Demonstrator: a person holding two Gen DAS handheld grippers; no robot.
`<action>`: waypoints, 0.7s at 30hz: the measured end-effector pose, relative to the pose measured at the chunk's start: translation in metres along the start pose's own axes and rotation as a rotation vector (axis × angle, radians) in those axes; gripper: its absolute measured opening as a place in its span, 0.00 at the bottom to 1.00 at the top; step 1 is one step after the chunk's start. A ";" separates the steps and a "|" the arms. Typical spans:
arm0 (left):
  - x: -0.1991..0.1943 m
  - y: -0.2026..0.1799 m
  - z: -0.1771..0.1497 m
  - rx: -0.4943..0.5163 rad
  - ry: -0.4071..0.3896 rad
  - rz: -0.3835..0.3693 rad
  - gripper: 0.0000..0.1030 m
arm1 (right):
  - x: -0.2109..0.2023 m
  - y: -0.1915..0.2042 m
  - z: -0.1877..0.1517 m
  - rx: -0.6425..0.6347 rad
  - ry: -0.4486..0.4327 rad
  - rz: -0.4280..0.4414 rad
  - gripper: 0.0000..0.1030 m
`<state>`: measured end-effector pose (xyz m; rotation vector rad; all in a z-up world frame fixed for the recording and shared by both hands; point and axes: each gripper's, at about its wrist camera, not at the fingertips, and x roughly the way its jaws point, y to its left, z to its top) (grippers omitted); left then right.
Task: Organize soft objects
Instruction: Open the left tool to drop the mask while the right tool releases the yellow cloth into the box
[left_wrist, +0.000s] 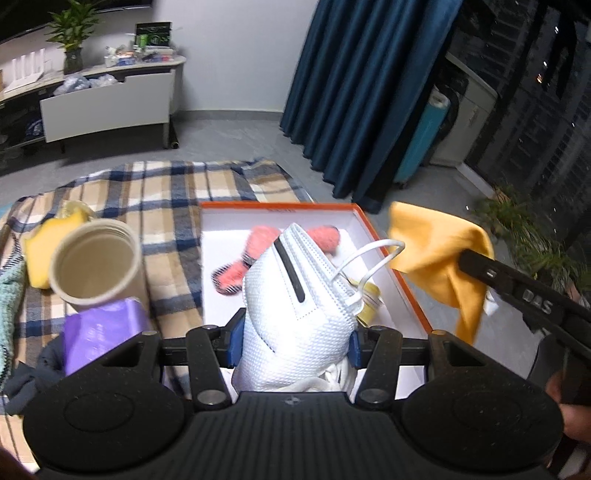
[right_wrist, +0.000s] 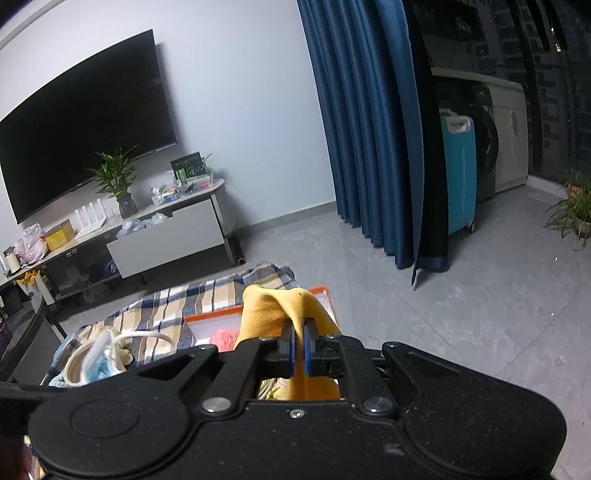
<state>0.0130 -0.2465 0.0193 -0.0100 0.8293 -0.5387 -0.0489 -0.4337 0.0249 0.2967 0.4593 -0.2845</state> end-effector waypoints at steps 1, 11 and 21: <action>0.002 -0.003 -0.002 0.007 0.007 -0.005 0.50 | 0.002 0.000 -0.001 0.004 0.006 0.005 0.05; 0.027 -0.021 -0.018 0.052 0.091 -0.024 0.51 | 0.011 -0.007 -0.009 0.016 0.057 0.032 0.06; 0.035 -0.022 -0.025 0.036 0.123 -0.064 0.73 | 0.018 -0.001 -0.014 -0.005 0.105 0.056 0.40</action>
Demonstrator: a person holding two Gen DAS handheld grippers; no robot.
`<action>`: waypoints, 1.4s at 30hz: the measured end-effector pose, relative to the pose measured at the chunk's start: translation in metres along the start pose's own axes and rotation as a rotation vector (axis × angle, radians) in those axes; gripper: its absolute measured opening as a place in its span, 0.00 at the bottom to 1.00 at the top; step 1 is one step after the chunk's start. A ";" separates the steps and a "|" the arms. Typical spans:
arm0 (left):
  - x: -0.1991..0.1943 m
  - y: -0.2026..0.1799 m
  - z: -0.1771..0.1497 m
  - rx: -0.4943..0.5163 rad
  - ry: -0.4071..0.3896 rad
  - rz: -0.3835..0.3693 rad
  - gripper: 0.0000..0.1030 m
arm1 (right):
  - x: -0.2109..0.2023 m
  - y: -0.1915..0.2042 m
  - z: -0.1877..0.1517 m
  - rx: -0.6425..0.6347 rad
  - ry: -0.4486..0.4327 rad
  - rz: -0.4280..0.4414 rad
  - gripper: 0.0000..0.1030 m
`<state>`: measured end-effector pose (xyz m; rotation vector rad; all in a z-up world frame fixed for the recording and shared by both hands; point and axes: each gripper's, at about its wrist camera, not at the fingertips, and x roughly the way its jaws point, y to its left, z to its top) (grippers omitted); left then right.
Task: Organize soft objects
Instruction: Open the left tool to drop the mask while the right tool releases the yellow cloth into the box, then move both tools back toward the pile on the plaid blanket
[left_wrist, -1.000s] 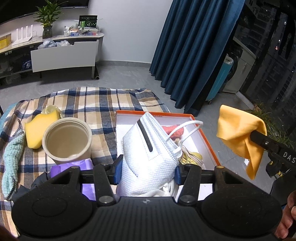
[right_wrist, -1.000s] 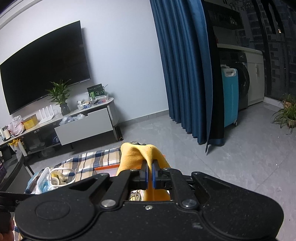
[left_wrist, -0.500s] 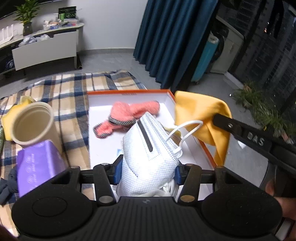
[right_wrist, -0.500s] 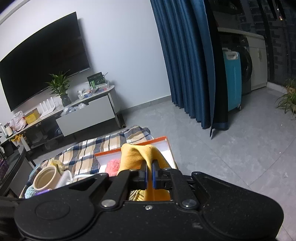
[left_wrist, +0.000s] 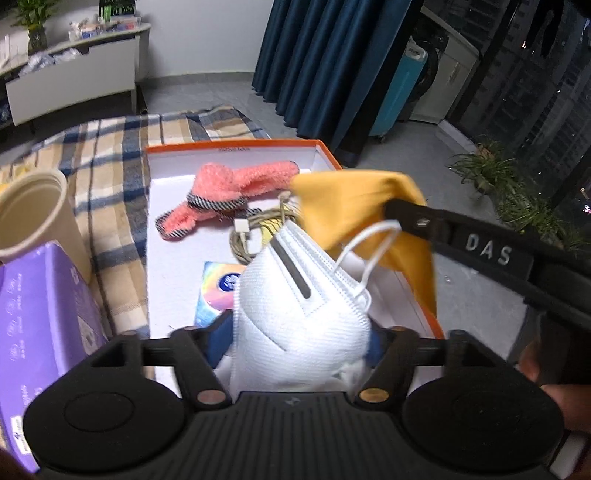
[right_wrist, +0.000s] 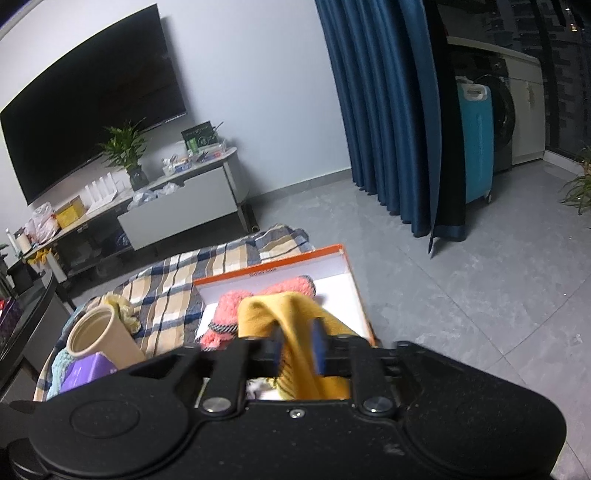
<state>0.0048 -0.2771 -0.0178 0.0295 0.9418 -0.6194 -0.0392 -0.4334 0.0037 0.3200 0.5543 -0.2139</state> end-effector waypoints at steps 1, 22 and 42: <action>0.000 0.001 -0.001 -0.001 0.003 -0.008 0.74 | 0.000 -0.001 0.000 -0.001 0.003 0.004 0.47; -0.070 0.037 0.015 -0.056 -0.165 0.149 0.91 | -0.033 0.036 0.018 -0.030 -0.110 0.093 0.63; -0.126 0.130 -0.005 -0.245 -0.242 0.301 0.91 | -0.006 0.163 0.005 -0.207 -0.026 0.301 0.65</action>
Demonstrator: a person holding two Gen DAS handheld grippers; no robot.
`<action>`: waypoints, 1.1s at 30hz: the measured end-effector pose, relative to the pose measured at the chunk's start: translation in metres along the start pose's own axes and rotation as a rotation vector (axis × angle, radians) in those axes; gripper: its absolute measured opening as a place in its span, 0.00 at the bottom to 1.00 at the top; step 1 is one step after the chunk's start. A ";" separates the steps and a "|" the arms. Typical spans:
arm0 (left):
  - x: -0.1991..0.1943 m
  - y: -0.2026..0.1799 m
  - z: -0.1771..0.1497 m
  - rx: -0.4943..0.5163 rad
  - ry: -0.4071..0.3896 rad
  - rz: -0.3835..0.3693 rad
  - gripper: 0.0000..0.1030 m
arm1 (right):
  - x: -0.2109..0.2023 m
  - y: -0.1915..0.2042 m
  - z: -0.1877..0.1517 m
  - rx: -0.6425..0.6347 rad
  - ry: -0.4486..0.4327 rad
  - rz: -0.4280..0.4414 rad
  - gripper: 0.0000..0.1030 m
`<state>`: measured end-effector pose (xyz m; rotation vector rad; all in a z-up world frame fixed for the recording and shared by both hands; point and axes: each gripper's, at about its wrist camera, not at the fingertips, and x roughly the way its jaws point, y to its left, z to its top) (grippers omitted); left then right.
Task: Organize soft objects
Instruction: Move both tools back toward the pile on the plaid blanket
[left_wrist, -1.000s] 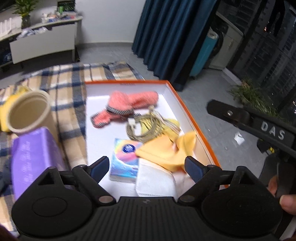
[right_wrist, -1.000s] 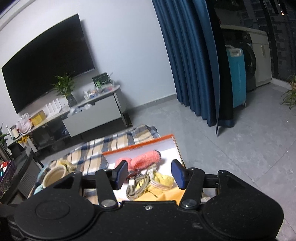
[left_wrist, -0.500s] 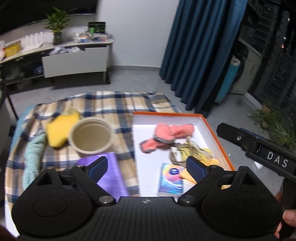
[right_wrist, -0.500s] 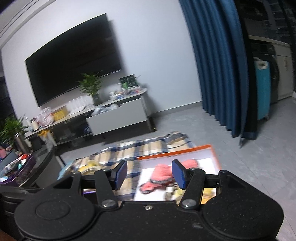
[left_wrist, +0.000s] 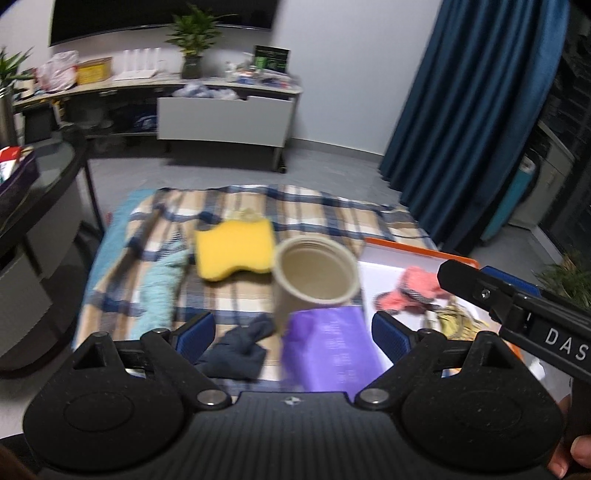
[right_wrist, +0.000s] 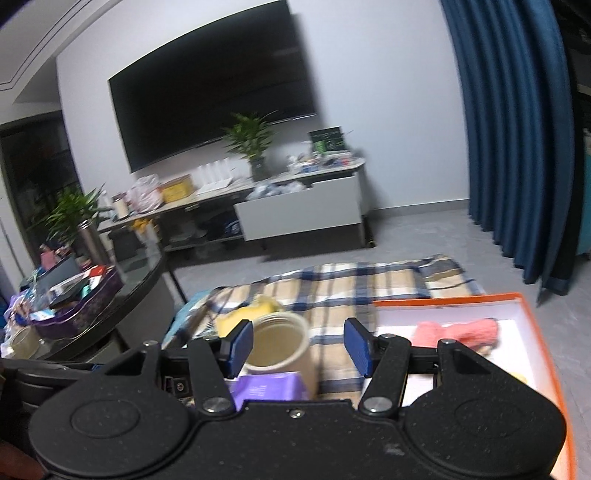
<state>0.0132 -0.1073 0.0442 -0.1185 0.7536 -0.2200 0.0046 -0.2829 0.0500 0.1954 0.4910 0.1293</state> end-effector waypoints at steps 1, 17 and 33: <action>-0.001 0.005 0.000 -0.009 -0.001 0.008 0.91 | 0.003 0.005 0.000 -0.006 0.005 0.009 0.65; 0.013 0.089 -0.006 -0.105 0.033 0.130 0.91 | 0.039 0.052 -0.003 -0.105 0.080 0.103 0.66; 0.113 0.120 0.007 0.004 0.131 0.148 0.90 | 0.049 0.100 -0.052 -0.138 0.203 0.107 0.67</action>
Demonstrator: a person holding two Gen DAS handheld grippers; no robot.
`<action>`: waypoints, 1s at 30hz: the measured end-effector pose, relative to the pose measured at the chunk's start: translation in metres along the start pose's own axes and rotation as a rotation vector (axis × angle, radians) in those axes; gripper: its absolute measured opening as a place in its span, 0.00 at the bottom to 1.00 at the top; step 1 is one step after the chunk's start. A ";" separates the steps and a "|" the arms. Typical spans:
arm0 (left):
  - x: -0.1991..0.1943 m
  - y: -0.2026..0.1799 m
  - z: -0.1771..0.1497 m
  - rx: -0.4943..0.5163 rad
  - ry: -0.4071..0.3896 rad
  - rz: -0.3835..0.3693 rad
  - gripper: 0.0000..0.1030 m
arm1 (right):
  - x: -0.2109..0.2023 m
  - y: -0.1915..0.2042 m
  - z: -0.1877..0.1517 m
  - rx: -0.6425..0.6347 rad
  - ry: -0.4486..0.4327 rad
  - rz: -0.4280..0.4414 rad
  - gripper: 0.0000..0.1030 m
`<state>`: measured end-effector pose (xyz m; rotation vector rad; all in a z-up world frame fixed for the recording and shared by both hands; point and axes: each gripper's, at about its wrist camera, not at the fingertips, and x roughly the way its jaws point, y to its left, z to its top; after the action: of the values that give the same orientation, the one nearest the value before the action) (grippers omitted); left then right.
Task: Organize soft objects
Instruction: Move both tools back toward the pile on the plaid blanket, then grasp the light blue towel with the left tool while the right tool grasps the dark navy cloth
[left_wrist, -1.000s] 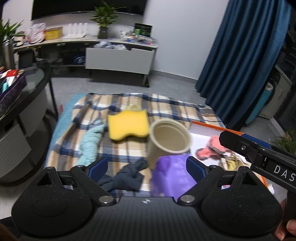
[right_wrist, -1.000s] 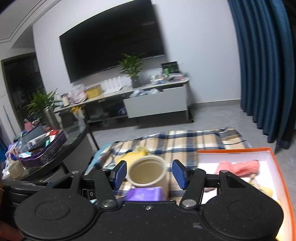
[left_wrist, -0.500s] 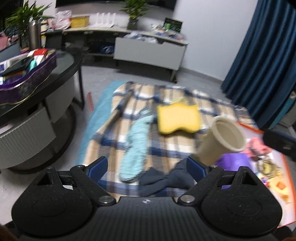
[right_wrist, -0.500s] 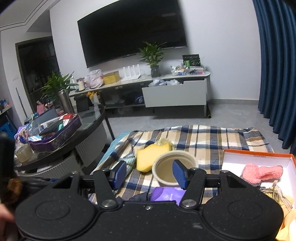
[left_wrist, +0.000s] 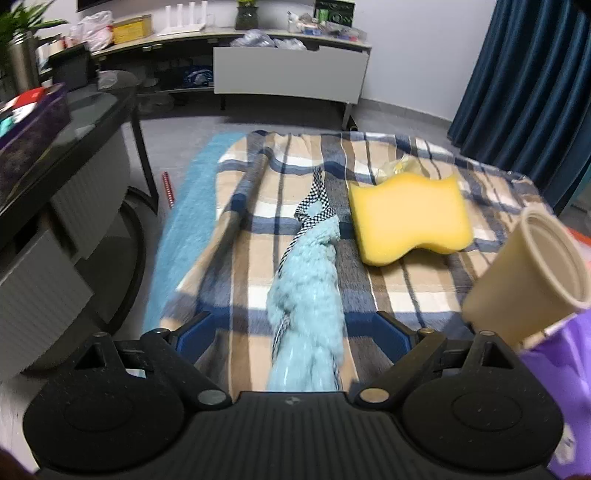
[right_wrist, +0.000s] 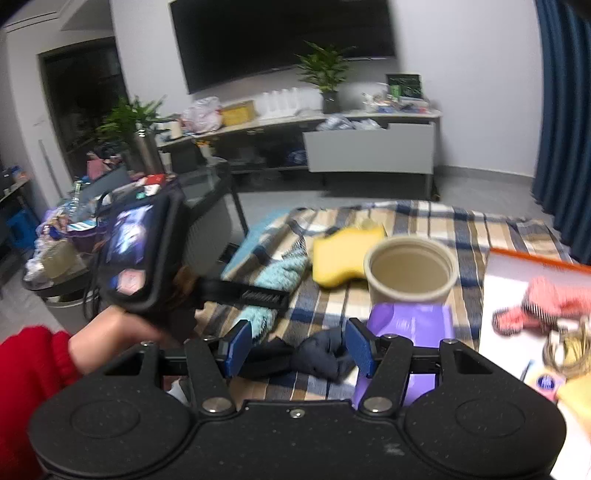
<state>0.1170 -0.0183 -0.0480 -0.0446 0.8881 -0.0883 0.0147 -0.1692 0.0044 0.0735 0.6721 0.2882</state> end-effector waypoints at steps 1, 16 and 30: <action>0.006 -0.002 0.002 0.009 0.002 0.003 0.90 | 0.003 0.004 -0.004 0.012 0.006 -0.010 0.67; -0.027 0.018 -0.002 0.126 -0.070 -0.056 0.39 | 0.066 0.066 -0.039 0.116 -0.056 -0.293 0.70; -0.039 0.062 0.001 0.005 -0.100 -0.110 0.39 | 0.141 0.061 -0.043 0.184 -0.027 -0.577 0.81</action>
<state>0.0973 0.0470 -0.0220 -0.0927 0.7849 -0.1895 0.0782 -0.0714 -0.1043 0.0561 0.6637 -0.3298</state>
